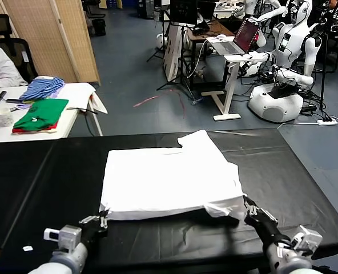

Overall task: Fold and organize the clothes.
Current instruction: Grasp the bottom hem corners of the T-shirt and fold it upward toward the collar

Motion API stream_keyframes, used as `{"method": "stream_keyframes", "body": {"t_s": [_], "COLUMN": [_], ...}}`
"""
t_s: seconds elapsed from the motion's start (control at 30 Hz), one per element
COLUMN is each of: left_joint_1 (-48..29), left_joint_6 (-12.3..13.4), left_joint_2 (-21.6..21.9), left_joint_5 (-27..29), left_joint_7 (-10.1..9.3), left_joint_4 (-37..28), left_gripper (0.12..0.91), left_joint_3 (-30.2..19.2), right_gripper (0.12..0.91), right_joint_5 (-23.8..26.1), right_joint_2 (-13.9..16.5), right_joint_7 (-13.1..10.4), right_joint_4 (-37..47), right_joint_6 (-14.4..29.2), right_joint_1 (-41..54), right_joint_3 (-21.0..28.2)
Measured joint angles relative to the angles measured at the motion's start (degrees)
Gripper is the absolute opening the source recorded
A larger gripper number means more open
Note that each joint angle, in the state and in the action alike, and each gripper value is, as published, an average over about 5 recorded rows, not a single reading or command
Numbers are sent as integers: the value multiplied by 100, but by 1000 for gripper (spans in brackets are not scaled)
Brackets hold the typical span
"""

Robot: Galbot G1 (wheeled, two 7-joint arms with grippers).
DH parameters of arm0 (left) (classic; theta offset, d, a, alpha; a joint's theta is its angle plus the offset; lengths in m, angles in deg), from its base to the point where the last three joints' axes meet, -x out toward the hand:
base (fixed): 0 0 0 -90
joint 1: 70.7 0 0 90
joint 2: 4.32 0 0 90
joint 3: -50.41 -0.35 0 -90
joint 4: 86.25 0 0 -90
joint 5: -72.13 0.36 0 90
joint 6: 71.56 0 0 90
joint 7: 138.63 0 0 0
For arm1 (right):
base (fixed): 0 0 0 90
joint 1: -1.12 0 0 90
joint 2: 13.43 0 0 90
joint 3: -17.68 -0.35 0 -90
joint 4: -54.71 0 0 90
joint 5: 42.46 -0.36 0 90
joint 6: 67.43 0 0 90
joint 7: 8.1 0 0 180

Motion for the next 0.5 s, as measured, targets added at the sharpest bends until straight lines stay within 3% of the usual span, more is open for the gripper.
{"method": "stream_keyframes", "body": {"t_s": [0.5], "left_joint_1": [-206], "left_joint_6": [5], "left_joint_2": [92], "left_joint_5": [1], "left_joint_7": [41], "left_joint_4": [-87], "left_gripper": [147], "left_joint_3": [25], "right_gripper": [141], "right_joint_5": [537], "right_joint_2": [389], "right_joint_7": [462], "right_joint_4": [894], "right_joint_6": [304], "right_joint_1": [823], "right_joint_3": [395]}}
